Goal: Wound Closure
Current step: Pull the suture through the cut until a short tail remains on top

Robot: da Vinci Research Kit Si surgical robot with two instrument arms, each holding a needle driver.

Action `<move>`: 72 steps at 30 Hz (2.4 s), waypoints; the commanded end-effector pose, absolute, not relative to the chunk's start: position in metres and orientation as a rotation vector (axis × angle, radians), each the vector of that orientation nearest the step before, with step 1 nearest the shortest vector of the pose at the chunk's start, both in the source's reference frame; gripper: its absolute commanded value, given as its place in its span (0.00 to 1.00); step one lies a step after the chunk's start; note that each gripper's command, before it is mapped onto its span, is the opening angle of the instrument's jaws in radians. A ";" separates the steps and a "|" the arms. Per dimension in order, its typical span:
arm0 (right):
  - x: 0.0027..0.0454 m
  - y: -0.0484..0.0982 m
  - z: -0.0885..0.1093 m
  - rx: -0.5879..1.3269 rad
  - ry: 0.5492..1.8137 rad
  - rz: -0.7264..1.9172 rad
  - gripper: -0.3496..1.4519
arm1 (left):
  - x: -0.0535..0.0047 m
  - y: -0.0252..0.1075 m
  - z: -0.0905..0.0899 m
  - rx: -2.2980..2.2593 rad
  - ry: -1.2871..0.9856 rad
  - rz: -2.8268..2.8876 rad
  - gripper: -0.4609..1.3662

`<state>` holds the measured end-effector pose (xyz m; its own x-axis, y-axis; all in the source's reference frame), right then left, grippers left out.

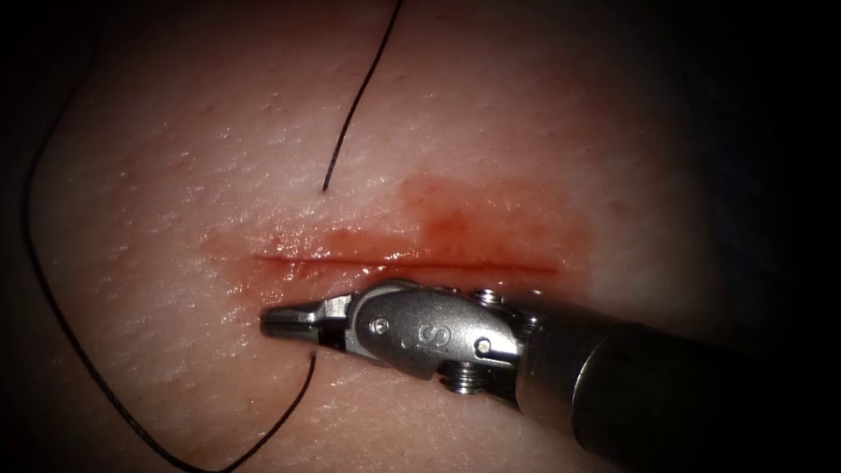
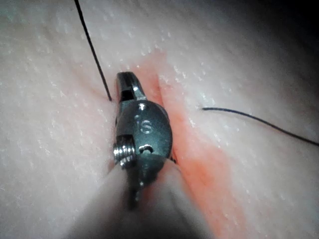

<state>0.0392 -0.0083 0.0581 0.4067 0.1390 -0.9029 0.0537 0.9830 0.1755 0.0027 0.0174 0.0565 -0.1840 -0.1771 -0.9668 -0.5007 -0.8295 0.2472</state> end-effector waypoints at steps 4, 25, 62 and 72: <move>0.0393 -0.008 0.058 0.183 1.156 0.059 0.00 | 0.0027 0.017 0.056 -1.848 0.789 2.116 0.06; 0.0362 -0.005 0.056 0.119 1.210 0.089 0.69 | 0.0029 0.017 0.056 -1.859 0.785 2.110 0.06; 0.0365 -0.009 0.056 0.135 1.263 0.010 0.50 | 0.0030 0.018 0.056 -1.862 0.787 2.095 0.06; 0.0378 -0.010 0.057 0.141 1.268 -0.015 0.00 | 0.0031 0.018 0.056 -1.866 0.785 2.094 0.06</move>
<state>0.0379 -0.0099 0.0571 0.3000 0.0639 -0.9518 0.1001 0.9901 0.0981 0.0030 0.0175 0.0555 -0.1633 -0.1776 -0.9705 -0.5061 -0.8293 0.2369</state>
